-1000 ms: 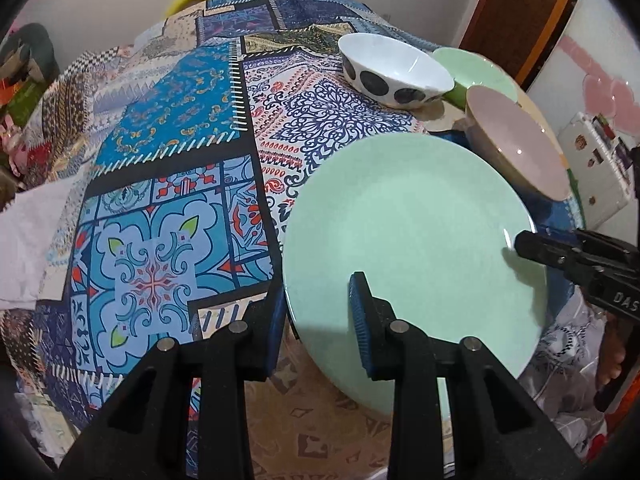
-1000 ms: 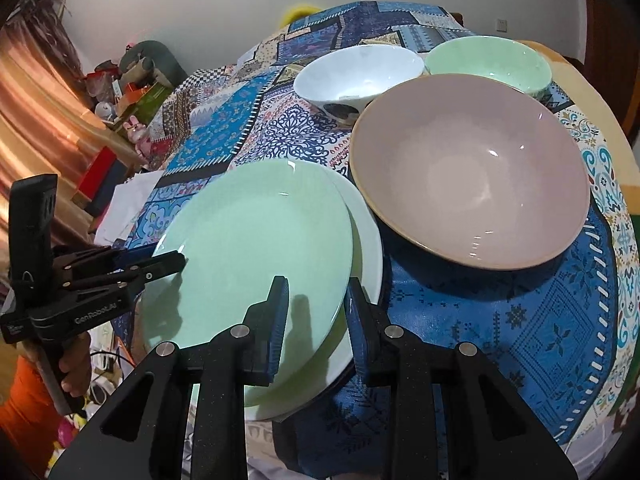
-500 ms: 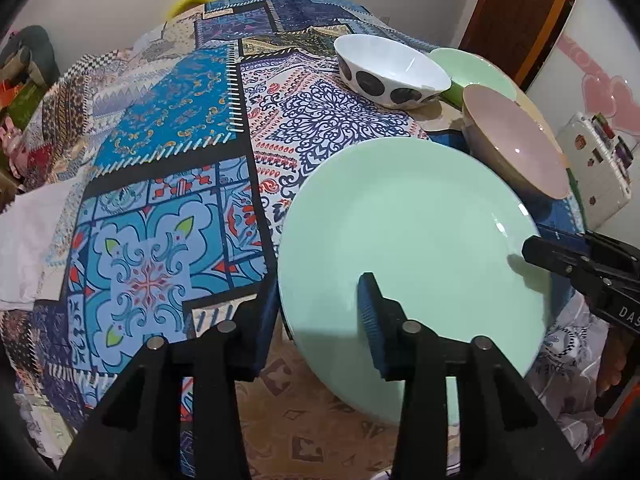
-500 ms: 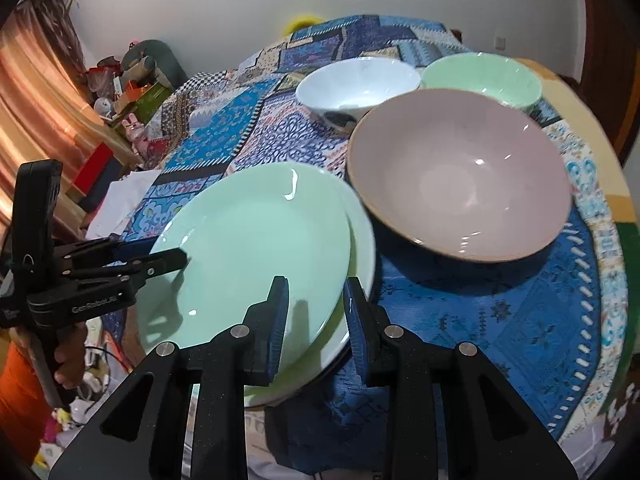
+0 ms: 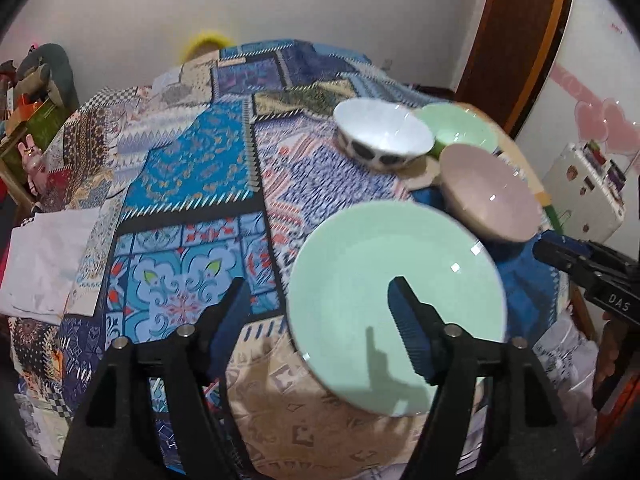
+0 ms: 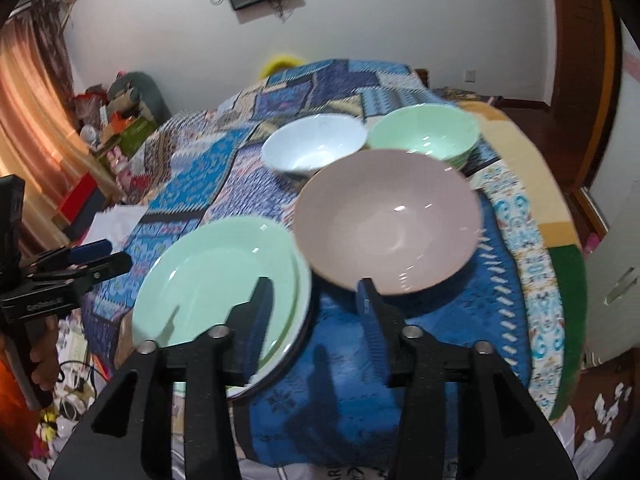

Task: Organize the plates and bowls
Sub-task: 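Close both grippers on the rim of the large pink bowl, then lift the pink bowl off the bed cover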

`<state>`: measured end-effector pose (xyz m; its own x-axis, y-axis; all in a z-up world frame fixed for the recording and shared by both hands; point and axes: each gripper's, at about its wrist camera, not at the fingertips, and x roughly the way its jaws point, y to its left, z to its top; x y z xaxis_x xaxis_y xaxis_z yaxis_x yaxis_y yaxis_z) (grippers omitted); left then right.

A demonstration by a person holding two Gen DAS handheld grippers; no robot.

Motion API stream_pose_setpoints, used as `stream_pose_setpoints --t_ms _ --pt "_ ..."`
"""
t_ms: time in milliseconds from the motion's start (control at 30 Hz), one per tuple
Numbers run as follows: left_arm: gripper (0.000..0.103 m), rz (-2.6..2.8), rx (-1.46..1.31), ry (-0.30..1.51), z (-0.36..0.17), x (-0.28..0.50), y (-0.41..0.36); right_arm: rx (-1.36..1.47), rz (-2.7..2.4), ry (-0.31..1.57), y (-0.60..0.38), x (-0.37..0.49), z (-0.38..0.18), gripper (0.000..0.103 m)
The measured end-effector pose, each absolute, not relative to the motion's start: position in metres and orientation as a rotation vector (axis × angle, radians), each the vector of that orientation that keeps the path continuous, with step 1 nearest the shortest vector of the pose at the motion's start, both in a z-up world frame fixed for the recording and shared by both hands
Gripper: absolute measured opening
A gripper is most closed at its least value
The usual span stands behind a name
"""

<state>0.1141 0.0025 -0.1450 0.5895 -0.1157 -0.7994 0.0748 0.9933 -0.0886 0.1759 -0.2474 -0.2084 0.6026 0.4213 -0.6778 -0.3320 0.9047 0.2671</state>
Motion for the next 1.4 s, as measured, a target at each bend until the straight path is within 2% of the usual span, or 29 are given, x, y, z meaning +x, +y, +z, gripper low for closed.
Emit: stream_pose_setpoints --t_ms 100,167,300,600,1067,1167,1400 --pt "0.081 -0.133 -0.062 0.899 -0.135 0.121 -0.006 0.126 0.396 0.77 -0.26 0.176 -0.2 0.051" --pt "0.083 -0.142 -0.059 0.875 -0.131 0.127 -0.014 0.123 0.374 0.754 -0.266 0.179 -0.196 0.051" --pt "0.083 -0.17 -0.063 0.874 -0.128 0.145 -0.03 0.136 0.336 0.727 -0.279 0.185 -0.194 0.062" --pt "0.083 -0.22 -0.035 0.911 -0.14 0.193 -0.071 0.157 0.289 0.737 -0.299 0.211 -0.207 0.063" --pt "0.083 -0.296 0.031 1.024 -0.19 0.249 -0.121 0.209 0.283 0.808 -0.308 0.241 -0.243 0.063" --pt "0.074 -0.306 0.029 1.044 -0.197 0.258 -0.126 0.223 0.292 0.821 -0.309 0.242 -0.248 0.062" --pt "0.055 -0.347 0.025 1.11 -0.214 0.269 -0.138 0.267 0.321 0.867 -0.313 0.247 -0.258 0.042"
